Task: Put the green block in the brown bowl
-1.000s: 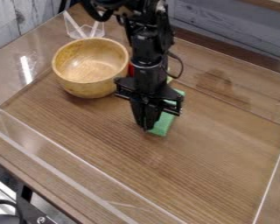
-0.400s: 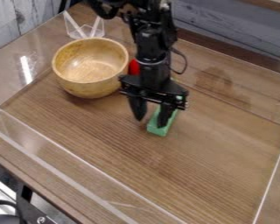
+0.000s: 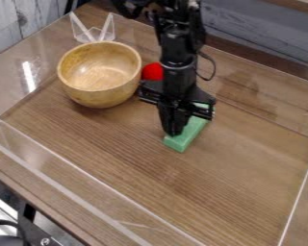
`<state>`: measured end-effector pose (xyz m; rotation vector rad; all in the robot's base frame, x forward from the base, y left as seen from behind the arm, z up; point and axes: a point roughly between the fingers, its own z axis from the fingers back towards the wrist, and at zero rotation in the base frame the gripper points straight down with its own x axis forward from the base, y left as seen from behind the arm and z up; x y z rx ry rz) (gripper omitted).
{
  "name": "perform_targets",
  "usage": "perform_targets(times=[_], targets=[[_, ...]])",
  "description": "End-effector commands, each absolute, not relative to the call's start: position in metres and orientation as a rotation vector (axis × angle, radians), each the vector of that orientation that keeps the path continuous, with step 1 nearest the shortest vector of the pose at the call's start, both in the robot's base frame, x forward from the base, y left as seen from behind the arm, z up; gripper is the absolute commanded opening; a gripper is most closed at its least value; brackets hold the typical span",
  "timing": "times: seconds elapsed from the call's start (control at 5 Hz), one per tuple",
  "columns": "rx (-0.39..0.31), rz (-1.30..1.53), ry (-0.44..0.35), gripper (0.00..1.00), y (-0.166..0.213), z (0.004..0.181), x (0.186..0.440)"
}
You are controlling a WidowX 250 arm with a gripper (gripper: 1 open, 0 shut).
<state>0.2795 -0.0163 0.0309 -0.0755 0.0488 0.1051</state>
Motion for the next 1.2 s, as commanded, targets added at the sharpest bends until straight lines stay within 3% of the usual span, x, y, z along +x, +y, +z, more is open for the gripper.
perform_targets(times=[0.0, 0.2, 0.6, 0.8, 1.0], targets=[[-0.081, 0.124, 0.016, 1.00, -0.013, 0.038, 0.281], [-0.083, 0.147, 0.013, 0.00, -0.009, 0.035, 0.277], [-0.091, 0.117, 0.000, 0.00, -0.013, 0.064, 0.280], [-0.099, 0.104, -0.027, 0.00, -0.008, 0.087, 0.275], [-0.101, 0.105, -0.064, 0.00, 0.022, 0.117, 0.273]])
